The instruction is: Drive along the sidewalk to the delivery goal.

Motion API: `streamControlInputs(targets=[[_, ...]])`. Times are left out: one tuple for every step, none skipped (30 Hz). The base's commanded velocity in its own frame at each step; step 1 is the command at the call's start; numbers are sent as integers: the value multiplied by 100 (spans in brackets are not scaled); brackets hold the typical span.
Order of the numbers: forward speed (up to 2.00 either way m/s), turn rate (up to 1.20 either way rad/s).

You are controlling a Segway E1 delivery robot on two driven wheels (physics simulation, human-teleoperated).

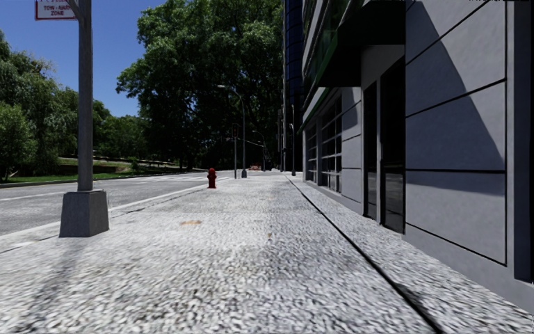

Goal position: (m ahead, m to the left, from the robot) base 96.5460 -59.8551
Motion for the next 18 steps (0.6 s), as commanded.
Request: streamControlInputs(targets=[[200,0],[200,0],[200,0],[200,0],[200,0],[200,0],[200,0],[200,0],[200,0],[200,0],[200,0],[200,0],[200,0],[200,0],[200,0],[200,0],[200,0],[200,0]])
